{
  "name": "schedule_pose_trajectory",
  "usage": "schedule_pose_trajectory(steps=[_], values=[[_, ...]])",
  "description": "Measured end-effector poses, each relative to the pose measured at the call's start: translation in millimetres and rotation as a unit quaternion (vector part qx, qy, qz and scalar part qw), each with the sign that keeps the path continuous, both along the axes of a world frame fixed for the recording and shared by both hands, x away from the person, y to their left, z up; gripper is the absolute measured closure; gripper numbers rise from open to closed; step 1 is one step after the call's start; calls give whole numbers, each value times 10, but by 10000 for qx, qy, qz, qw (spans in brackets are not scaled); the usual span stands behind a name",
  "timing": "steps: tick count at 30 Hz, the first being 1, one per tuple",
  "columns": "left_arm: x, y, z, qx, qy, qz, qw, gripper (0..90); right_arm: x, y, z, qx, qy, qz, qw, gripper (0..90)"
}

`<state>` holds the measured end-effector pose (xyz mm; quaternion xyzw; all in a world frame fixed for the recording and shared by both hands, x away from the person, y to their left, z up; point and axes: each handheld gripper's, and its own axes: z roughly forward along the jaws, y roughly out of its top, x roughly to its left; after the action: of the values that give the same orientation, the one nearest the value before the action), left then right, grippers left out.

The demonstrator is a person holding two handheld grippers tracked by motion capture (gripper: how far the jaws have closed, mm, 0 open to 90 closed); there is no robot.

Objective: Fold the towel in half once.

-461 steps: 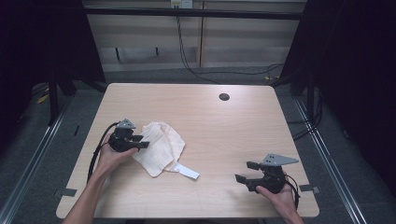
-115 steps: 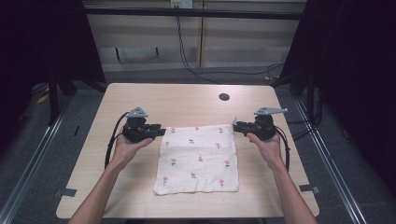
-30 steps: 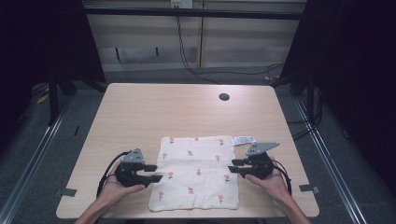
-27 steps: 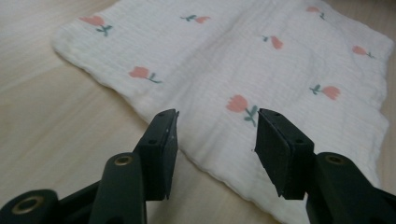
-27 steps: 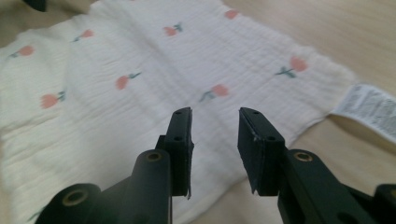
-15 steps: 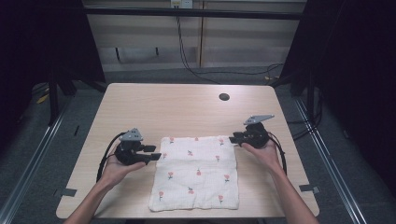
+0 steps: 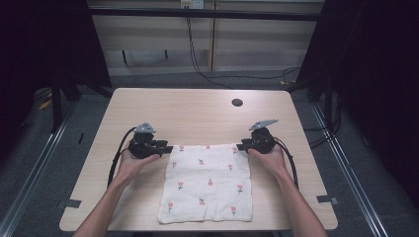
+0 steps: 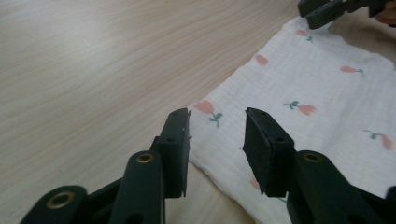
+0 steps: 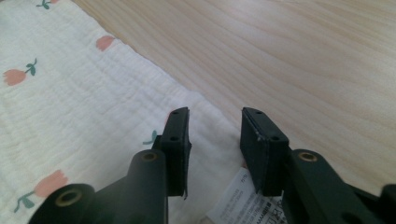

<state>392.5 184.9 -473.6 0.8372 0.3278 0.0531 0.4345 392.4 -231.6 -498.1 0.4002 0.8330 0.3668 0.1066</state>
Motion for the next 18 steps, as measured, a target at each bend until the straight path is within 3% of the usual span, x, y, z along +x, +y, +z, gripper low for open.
schedule_pose_trajectory(steps=[2, 4, 8, 13, 15, 18], values=[[7, -23, -24, -6, -1, -44, 10000, 629, -18, 1, 0, -23, 25, -14, 10000, 592], [8, -48, -33, 148, -69, -25, 9999, 627, -35, -2, -15, -84, 1, 6, 10000, 576], [54, -29, -62, 114, -27, 83, 9999, 607, -59, -11, -48, -167, -79, -43, 9998, 581], [143, -38, -133, 12, 67, 258, 9996, 597, -66, -31, -54, -121, -76, -250, 9996, 792], [158, -73, -173, 188, 99, 204, 9996, 586, -66, -47, -56, -86, -41, -239, 9997, 830], [176, -80, -224, 217, 149, 214, 9994, 570, -73, -41, -54, -75, -16, -207, 9998, 859]])
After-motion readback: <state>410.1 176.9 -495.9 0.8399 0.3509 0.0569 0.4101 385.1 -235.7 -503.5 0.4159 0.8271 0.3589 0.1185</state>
